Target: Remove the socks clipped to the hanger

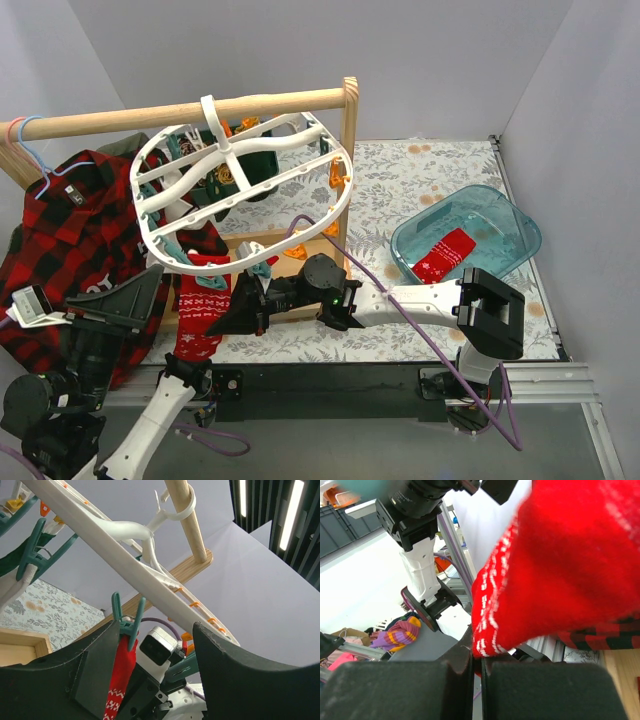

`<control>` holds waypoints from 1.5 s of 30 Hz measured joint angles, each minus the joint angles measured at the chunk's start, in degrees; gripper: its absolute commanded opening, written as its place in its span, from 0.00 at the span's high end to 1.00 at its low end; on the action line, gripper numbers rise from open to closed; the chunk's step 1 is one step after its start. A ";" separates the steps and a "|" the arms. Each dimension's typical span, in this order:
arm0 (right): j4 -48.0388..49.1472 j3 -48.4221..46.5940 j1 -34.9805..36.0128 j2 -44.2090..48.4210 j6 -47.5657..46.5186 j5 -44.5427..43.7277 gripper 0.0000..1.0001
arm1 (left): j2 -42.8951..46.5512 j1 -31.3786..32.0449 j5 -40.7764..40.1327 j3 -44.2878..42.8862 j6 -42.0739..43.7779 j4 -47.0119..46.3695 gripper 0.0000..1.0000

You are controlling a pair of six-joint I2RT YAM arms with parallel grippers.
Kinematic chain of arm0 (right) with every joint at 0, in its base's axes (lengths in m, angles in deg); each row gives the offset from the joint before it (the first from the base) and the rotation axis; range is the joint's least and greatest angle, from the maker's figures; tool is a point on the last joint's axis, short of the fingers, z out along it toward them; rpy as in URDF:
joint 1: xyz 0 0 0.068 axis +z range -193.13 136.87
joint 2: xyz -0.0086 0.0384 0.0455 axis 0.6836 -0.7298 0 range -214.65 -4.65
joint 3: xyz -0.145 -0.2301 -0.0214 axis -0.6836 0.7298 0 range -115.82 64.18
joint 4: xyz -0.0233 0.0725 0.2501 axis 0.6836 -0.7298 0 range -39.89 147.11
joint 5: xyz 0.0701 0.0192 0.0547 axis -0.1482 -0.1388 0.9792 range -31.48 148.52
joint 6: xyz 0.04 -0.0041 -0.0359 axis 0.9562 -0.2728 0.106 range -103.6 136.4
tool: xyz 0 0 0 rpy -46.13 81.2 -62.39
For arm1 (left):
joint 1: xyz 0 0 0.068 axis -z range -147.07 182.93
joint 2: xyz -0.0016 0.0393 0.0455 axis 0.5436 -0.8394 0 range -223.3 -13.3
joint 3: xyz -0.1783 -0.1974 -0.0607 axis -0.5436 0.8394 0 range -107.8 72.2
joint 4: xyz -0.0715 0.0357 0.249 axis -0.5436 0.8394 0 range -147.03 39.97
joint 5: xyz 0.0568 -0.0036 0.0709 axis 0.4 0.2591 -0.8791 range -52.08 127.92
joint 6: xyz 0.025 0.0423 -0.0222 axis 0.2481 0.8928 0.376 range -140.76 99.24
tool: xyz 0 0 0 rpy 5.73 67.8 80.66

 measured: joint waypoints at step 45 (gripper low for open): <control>0.07 0.02 -0.09 0.31 1.36 1.90 0.71 | -1.75 0.00 2.34 7.67 5.68 -12.35 0.99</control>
